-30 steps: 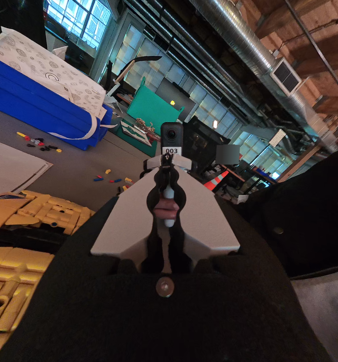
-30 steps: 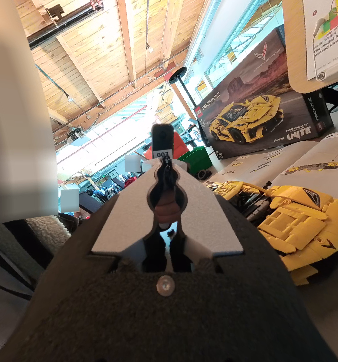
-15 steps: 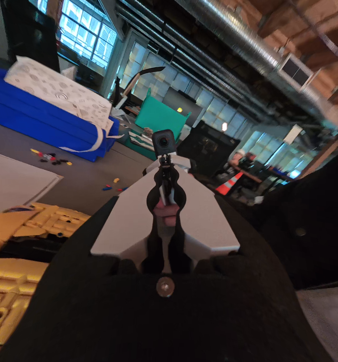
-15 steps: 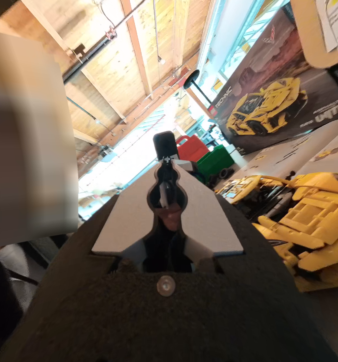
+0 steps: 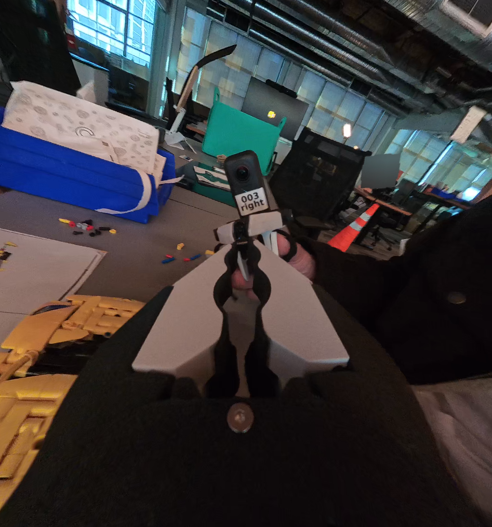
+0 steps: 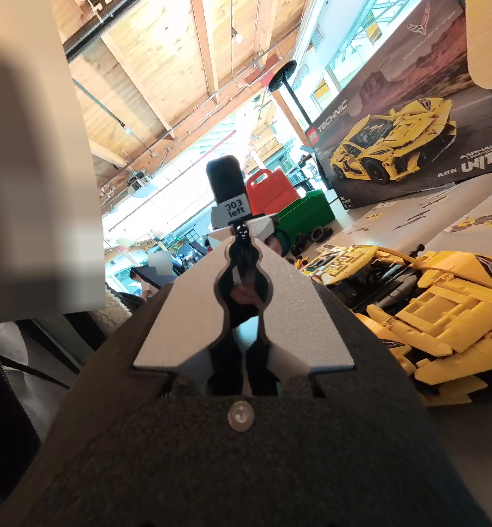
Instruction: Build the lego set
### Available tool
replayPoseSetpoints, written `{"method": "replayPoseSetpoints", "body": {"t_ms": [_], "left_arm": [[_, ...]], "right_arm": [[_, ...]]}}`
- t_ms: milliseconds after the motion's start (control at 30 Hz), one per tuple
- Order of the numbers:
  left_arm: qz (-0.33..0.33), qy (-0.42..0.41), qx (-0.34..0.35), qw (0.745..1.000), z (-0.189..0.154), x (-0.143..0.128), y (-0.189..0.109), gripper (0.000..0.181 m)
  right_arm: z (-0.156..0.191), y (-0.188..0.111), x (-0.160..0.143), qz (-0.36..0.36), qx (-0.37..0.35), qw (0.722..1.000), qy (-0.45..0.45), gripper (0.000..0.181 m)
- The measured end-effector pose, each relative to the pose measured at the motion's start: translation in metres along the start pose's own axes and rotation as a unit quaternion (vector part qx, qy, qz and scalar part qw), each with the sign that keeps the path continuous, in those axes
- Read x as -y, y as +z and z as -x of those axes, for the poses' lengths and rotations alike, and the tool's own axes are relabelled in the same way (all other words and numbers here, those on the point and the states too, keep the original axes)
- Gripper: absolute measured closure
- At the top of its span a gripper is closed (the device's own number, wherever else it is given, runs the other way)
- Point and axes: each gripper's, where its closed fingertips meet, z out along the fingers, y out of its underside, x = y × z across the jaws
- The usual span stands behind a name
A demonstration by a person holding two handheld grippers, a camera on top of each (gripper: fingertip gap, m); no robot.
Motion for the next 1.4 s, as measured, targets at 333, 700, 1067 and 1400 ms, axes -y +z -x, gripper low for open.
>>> {"method": "replayPoseSetpoints", "body": {"t_ms": [333, 700, 1067, 1400], "left_arm": [[0.054, -0.036, -0.027, 0.998, -0.003, -0.012, -0.005, 0.176], [0.107, -0.041, -0.038, 0.993, -0.006, -0.028, -0.005, 0.176], [0.086, -0.054, -0.037, 0.994, -0.003, -0.025, -0.002, 0.175], [0.033, -0.054, -0.102, 0.993, -0.019, -0.011, -0.006, 0.175]], "right_arm": [[0.000, -0.001, -0.015, 0.070, -0.020, 0.995, -0.061, 0.175], [-0.001, -0.006, -0.031, 0.130, -0.032, 0.983, -0.125, 0.175], [-0.005, -0.005, -0.026, 0.117, -0.041, 0.985, -0.123, 0.176], [0.017, 0.002, -0.015, 0.077, -0.002, 0.989, -0.130, 0.173]]}}
